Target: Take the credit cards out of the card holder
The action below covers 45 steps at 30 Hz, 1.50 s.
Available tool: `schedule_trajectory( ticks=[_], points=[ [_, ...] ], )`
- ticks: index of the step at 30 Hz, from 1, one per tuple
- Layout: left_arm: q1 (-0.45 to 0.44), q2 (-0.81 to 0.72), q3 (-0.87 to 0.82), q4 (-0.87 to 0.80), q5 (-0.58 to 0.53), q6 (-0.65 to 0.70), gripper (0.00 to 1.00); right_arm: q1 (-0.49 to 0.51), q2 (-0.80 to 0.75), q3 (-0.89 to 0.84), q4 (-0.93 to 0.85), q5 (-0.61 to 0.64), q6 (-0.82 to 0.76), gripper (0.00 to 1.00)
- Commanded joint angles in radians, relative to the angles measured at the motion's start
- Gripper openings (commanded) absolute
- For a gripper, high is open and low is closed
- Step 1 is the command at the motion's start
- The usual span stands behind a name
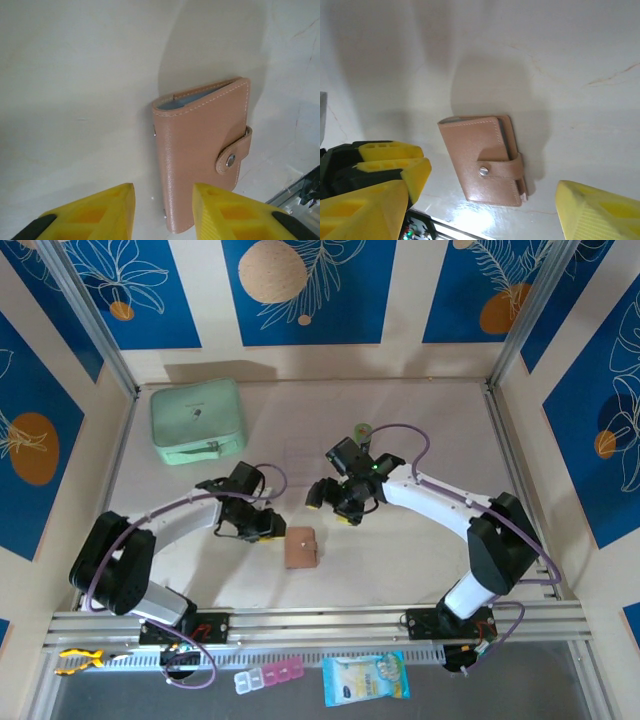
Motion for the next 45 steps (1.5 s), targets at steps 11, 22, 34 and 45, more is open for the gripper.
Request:
schedule_trajectory(
  ticks=[11, 22, 34, 45],
  points=[
    [-0.142, -0.01, -0.119, 0.248, 0.001, -0.255, 0.28, -0.014, -0.066, -0.044, -0.03, -0.057, -0.146, 0.69],
    [-0.161, -0.046, -0.156, 0.282, -0.022, -0.299, 0.25, 0.056, 0.016, 0.012, -0.109, -0.007, -0.217, 0.59],
    [-0.095, -0.143, -0.239, 0.376, -0.042, -0.367, 0.19, 0.2, 0.275, 0.269, -0.314, 0.119, -0.223, 0.48],
    [-0.011, -0.222, -0.321, 0.436, 0.005, -0.383, 0.09, 0.239, 0.4, 0.399, -0.415, 0.186, -0.213, 0.46]
  ],
)
